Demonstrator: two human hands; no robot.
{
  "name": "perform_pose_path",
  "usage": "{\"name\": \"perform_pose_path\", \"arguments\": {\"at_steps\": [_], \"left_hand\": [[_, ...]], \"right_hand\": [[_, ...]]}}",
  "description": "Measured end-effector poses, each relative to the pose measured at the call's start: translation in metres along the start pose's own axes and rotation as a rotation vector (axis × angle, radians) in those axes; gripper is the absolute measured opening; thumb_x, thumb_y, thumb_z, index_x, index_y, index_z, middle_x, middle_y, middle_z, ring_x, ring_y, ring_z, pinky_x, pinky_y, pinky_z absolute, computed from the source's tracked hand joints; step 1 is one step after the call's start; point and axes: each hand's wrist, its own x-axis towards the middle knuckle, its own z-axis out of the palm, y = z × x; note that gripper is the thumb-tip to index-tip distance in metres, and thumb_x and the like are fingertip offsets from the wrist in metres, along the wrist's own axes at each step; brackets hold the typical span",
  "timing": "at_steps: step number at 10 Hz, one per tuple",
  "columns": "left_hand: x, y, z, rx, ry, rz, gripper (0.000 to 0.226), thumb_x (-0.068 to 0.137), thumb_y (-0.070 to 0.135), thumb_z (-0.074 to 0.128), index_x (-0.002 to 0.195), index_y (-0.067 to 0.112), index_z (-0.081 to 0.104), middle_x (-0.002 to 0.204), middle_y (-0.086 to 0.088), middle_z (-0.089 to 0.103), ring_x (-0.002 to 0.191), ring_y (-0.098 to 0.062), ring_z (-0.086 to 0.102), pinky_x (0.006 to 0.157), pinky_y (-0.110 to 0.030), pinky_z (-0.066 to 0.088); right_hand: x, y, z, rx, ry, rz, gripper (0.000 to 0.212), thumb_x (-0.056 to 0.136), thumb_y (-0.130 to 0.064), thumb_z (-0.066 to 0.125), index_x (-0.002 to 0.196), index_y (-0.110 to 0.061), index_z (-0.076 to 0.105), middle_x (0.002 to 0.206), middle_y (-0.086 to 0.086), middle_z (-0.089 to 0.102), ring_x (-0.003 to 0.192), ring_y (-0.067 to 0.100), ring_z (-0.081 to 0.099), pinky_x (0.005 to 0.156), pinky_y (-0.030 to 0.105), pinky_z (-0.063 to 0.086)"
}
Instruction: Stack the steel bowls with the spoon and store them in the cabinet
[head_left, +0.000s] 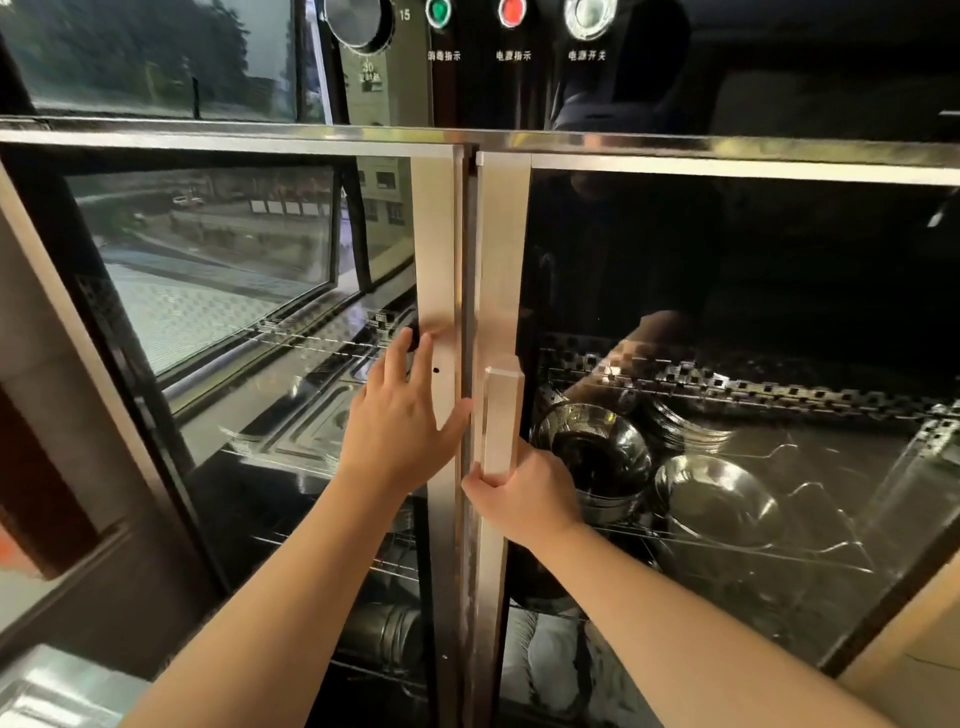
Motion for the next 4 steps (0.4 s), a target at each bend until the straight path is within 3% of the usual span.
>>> {"name": "perform_pose_path", "arguments": {"at_steps": [1, 2, 3, 4], "left_hand": [[-0.002, -0.002, -0.011, -0.007, -0.055, 0.006, 0.084, 0.09, 0.063, 0.047, 0.156, 0.018, 0.021, 0.163, -0.011, 0.025, 0.144, -0.034, 0.035, 0.107, -0.052, 0.045], [-0.005, -0.004, -0.027, -0.01, -0.114, 0.015, 0.077, 0.091, 0.059, 0.052, 0.152, 0.018, 0.03, 0.156, -0.01, 0.038, 0.139, -0.033, 0.042, 0.106, -0.051, 0.047], [-0.011, -0.003, -0.045, -0.043, -0.096, 0.063, 0.068, 0.091, 0.058, 0.054, 0.146, 0.02, 0.041, 0.146, -0.008, 0.05, 0.131, -0.031, 0.05, 0.103, -0.048, 0.049], [-0.015, 0.003, -0.062, -0.078, -0.069, 0.084, 0.061, 0.09, 0.059, 0.055, 0.139, 0.023, 0.048, 0.138, -0.004, 0.056, 0.125, -0.027, 0.055, 0.096, -0.045, 0.052]], "right_hand": [[-0.004, -0.011, -0.014, -0.091, -0.094, 0.075, 0.031, 0.076, -0.071, 0.055, 0.082, -0.041, 0.06, 0.052, -0.028, 0.053, 0.047, -0.012, 0.054, 0.044, 0.007, 0.038], [-0.001, -0.025, -0.033, -0.142, -0.304, 0.131, 0.039, 0.073, -0.083, 0.055, 0.071, -0.045, 0.062, 0.057, -0.032, 0.059, 0.062, -0.008, 0.059, 0.059, 0.02, 0.047], [0.003, -0.044, -0.06, -0.179, -0.386, 0.185, 0.063, 0.062, -0.091, 0.055, 0.107, -0.049, 0.069, 0.109, -0.027, 0.068, 0.102, 0.006, 0.065, 0.074, 0.025, 0.046], [0.007, -0.06, -0.089, -0.242, -0.247, 0.152, 0.061, 0.065, -0.087, 0.057, 0.1, -0.039, 0.068, 0.095, -0.017, 0.072, 0.083, 0.006, 0.069, 0.061, 0.024, 0.049]]}}
